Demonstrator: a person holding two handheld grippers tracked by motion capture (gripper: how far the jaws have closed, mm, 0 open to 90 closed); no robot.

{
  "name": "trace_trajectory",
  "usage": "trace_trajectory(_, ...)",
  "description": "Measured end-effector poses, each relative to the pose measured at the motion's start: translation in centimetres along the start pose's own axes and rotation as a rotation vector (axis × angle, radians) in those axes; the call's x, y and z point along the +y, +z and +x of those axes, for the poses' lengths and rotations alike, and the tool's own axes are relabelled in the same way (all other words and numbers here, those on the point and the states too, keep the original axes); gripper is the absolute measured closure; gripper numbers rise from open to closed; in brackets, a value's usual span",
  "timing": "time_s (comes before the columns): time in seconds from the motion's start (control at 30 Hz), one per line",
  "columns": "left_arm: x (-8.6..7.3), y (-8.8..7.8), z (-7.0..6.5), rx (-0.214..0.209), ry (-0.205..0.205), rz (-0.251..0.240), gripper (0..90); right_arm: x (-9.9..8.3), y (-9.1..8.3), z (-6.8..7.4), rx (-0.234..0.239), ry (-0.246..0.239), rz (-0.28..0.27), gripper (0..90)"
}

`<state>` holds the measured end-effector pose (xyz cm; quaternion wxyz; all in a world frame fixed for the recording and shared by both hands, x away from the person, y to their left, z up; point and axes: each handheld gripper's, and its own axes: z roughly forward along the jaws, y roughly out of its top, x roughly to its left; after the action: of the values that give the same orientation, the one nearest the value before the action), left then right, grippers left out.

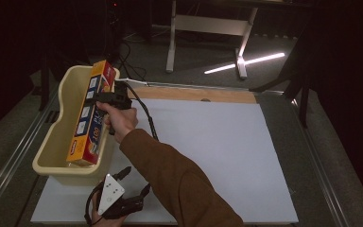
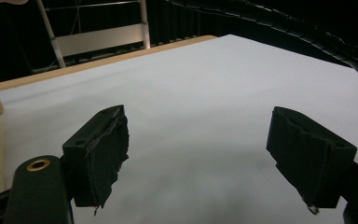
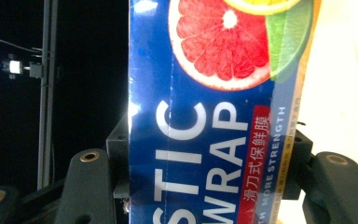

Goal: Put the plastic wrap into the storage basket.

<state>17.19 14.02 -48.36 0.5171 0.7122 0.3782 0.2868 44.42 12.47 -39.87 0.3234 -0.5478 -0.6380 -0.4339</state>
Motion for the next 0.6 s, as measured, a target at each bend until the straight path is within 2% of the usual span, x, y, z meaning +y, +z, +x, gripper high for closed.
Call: trace_trajectory(0.6,0.0,-0.08,0.06,0.002,-0.002,-0.003,20.6,-0.11,0.85,-0.77,-0.034,0.044,0.027,39.3)
